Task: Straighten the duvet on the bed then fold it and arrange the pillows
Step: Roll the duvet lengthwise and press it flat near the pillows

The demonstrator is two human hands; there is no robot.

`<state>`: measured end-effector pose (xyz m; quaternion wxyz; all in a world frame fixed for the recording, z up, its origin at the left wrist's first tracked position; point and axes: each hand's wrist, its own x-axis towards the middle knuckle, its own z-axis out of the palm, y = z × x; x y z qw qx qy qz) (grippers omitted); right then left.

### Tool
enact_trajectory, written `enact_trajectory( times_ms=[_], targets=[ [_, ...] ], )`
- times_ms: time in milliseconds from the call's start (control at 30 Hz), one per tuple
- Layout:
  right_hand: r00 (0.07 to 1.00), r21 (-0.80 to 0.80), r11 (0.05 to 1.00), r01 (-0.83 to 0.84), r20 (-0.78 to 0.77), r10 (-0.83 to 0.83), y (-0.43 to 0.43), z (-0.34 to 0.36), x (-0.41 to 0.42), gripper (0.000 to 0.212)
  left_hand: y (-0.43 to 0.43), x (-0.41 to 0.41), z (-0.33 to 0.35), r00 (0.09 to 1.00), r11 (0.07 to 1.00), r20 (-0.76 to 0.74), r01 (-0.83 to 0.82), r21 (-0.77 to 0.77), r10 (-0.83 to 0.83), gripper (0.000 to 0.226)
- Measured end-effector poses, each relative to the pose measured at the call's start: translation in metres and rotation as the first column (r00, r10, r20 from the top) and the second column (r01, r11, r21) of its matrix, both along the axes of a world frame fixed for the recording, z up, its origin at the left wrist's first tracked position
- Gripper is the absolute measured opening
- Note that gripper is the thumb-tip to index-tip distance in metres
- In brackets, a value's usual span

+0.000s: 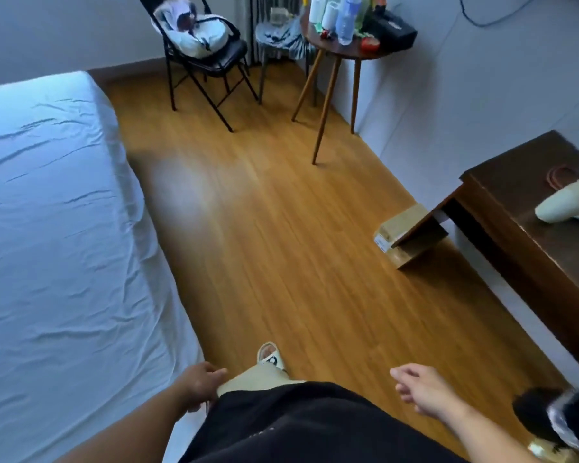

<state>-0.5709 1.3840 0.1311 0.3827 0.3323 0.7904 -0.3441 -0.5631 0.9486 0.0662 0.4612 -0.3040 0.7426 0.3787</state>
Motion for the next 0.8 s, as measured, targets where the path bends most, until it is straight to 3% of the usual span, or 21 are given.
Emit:
enact_trajectory(
  times_ms=[367, 633, 800],
  targets=[
    [0.965, -0.022, 0.965, -0.262, -0.022, 0.261, -0.089, -0.006, -0.335, 0.015, -0.077, -0.240, 0.030, 0.961, 0.970, -0.151, -0.240, -0.045, 0.231, 0.039],
    [0.807, -0.003, 0.807, -0.591, -0.003, 0.591, -0.159, -0.039, -0.592, 0.022, -0.119, -0.375, 0.044, 0.858, 0.849, -0.064, -0.513, -0.123, 0.509, 0.029],
    [0.742, 0.024, 0.742, -0.670, 0.010, 0.670, -0.227, -0.026, -0.744, 0.021, -0.153, -0.469, 0.058, 0.776, 0.771, -0.136, -0.629, -0.096, 0.616, 0.026]
  ],
)
